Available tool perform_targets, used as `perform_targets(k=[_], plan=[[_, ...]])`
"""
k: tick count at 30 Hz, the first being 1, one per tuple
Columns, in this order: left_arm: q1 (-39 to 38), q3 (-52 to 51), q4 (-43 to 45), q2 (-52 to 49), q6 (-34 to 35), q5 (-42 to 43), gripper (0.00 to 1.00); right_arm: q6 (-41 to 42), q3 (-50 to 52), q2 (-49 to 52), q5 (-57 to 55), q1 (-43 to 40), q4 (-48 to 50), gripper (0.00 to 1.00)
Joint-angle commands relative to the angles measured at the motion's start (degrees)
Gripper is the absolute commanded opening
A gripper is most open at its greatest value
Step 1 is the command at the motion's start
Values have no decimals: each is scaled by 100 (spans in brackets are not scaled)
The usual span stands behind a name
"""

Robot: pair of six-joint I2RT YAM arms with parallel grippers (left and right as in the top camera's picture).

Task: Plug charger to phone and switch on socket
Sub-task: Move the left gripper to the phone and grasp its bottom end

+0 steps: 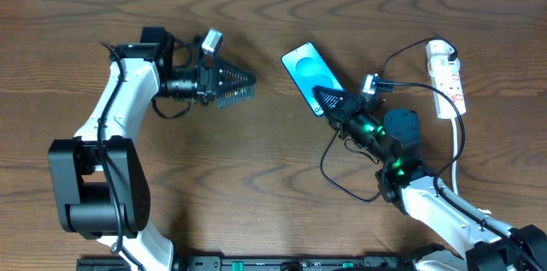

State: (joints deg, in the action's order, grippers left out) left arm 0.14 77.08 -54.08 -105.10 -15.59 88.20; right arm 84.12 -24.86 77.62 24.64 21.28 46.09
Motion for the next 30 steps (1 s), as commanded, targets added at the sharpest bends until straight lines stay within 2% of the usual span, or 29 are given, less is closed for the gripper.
perform_targets(k=[1, 3, 6, 9, 12, 16, 20, 23, 27, 30], plan=[[13, -15, 848, 116, 1298, -501, 98, 109, -52, -35, 107, 48, 98, 1], [2, -15, 1609, 116, 2664, -1628, 98, 111, -52, -35, 125, 48, 98, 1], [-31, -15, 2256, 116, 4385, -2881, 98, 111, -52, -35, 125, 48, 98, 1], [-129, -15, 2898, 116, 5388, -2855, 98, 109, -52, -35, 120, 48, 98, 1], [-304, -15, 3213, 116, 5534, -2426, 98, 118, -52, -35, 50, 46, 83, 1], [-595, -15, 2824, 116, 5530, -2306, 100, 592, -52, -35, -13, 48, 81, 1], [-800, -15, 2542, 116, 5512, -2205, 93, 710, -52, -35, -50, 48, 76, 1], [-833, -15, 2546, 116, 5567, -2070, 85, 713, -52, -35, -57, 48, 61, 1], [-841, -15, 2667, 116, 5930, -2074, 83, 754, -52, -35, -188, 61, 31, 1], [-905, -15, 2920, 116, 6308, -2107, 81, 1464, -52, -35, -256, 138, -94, 1]])
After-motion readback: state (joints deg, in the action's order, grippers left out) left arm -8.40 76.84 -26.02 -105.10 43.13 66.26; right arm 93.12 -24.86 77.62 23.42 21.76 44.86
